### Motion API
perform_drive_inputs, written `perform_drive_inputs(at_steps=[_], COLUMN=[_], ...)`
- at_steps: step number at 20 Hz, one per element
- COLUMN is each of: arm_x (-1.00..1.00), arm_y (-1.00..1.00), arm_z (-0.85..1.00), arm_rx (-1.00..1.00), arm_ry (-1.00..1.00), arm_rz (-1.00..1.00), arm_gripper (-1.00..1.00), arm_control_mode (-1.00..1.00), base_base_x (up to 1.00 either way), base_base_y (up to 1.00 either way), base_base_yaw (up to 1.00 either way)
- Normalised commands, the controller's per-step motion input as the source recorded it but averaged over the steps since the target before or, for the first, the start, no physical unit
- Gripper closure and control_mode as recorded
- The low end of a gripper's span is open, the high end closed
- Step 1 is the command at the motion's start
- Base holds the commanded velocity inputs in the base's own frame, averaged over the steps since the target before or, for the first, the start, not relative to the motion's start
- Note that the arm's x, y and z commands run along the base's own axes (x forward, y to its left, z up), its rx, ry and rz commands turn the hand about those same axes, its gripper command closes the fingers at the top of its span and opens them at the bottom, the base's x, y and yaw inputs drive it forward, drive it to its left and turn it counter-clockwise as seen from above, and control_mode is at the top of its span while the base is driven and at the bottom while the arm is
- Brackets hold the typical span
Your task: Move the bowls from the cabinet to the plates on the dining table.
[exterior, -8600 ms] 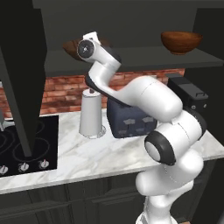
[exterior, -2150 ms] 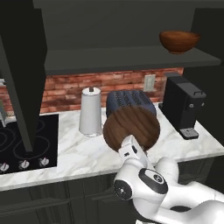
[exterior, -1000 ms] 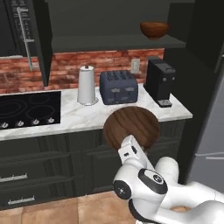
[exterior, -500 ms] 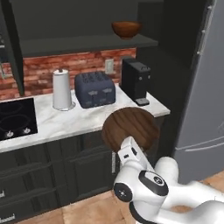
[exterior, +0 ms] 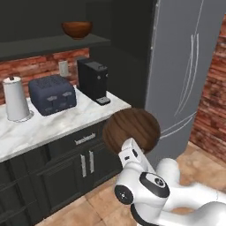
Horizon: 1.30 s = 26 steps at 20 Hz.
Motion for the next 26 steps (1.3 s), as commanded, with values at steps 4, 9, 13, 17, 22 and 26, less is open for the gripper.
perform_drive_inputs(at_steps=[4,9,13,17,22,26], arm_x=[0.00,0.00,0.00,0.00,0.00,0.00], arm_y=[0.00,0.00,0.00,0.00,0.00,0.00], arm_z=[0.00,0.00,0.00,0.00,0.00,0.00], arm_rx=[0.00,0.00,0.00,0.00,0.00,0.00], arm_ry=[0.00,0.00,0.00,0.00,0.00,0.00], arm_rz=[0.00,0.00,0.00,0.00,0.00,0.00], arm_gripper=[1.00,1.00,1.00,1.00,1.00,1.00], arm_control_mode=[1.00,1.00,1.00,1.00,1.00,1.00], base_base_x=[-0.50,-0.25,-0.32,-0.23,-0.15,-0.16], base_base_y=[0.05,0.06,0.00,0.00,0.00,0.00], base_base_yaw=[-0.42,-0.36,-0.46,-0.47,-0.44,-0.45])
